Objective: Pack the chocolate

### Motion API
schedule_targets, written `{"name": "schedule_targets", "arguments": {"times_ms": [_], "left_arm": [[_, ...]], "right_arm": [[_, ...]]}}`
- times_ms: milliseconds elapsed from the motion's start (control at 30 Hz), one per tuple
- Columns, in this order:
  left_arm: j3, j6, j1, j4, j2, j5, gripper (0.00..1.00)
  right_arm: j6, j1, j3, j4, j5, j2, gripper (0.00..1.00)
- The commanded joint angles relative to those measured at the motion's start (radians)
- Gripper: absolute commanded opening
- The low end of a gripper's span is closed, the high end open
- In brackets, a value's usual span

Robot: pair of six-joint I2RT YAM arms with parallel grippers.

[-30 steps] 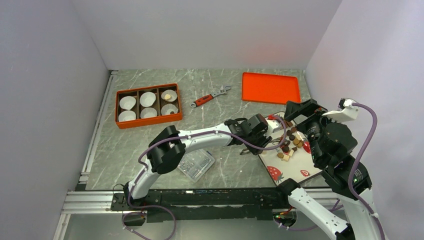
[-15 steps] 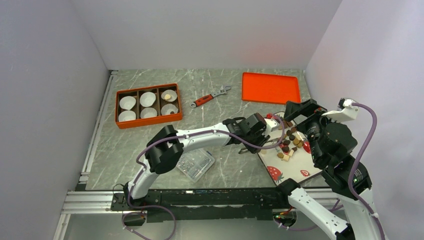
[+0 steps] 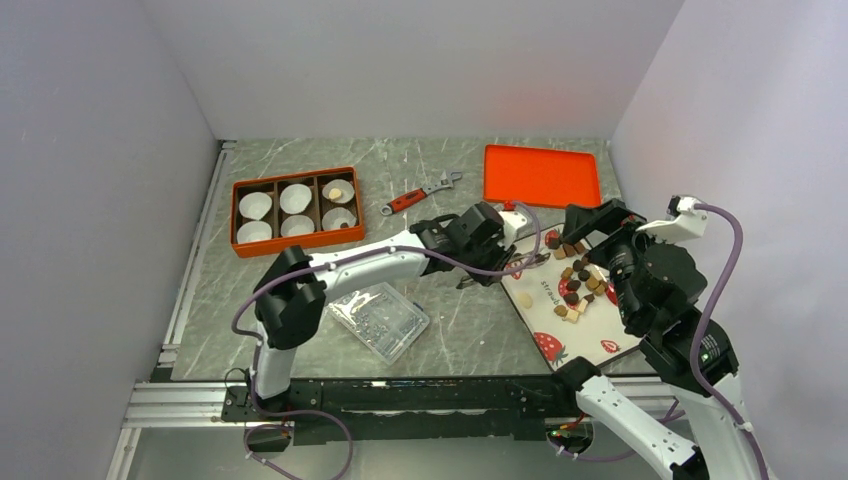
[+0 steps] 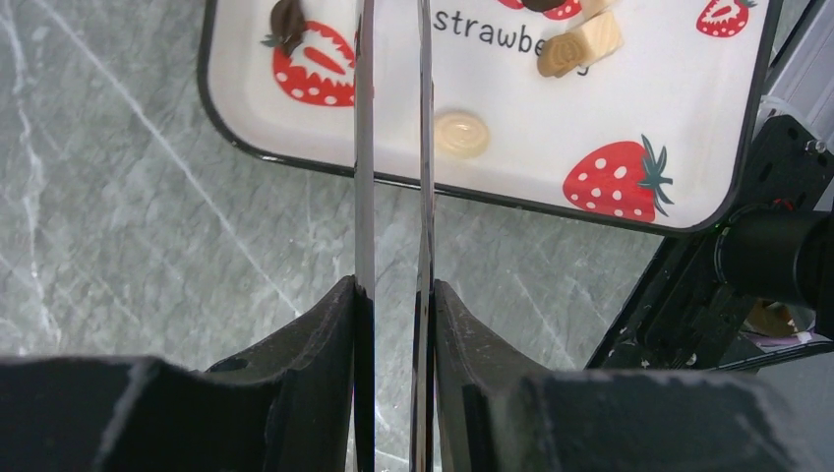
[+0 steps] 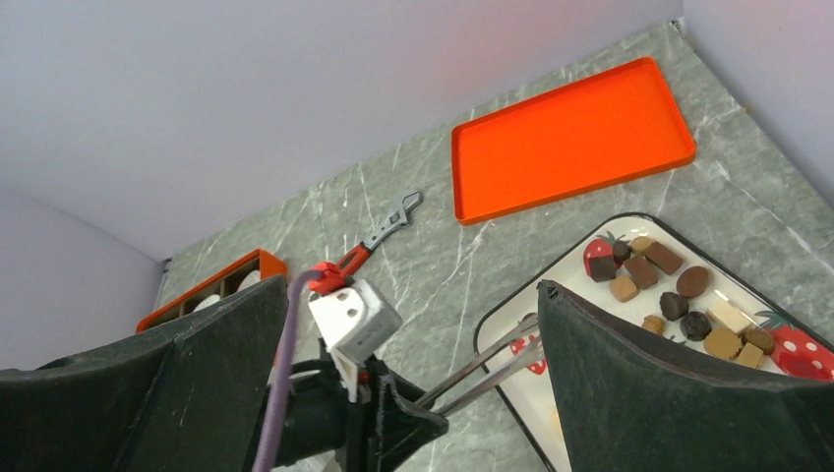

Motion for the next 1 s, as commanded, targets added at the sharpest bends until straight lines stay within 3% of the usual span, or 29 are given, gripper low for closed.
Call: {"name": "schedule_targets", "arguments": {"times_ms": [0,333,967], "left_arm": [[-0.034,-0.016,0.031,0.037,-0.097,0.0,0.33],[-0.154,-0.038,0.149,0.042,-0.24,-0.008,0.33],[-0.4,-0.076,0.53,-0.07,-0.534,-0.105,0.33]], "right_arm": [[-0.003,-0.002,-0.007,0.039,-0.018,0.014,1.0],[0.0,-0.003,-0.029,0.064,-0.047,0.032,1.0],[-0.032,-0.003,-0.04,0.169,-0.191,0.174,1.0]]}}
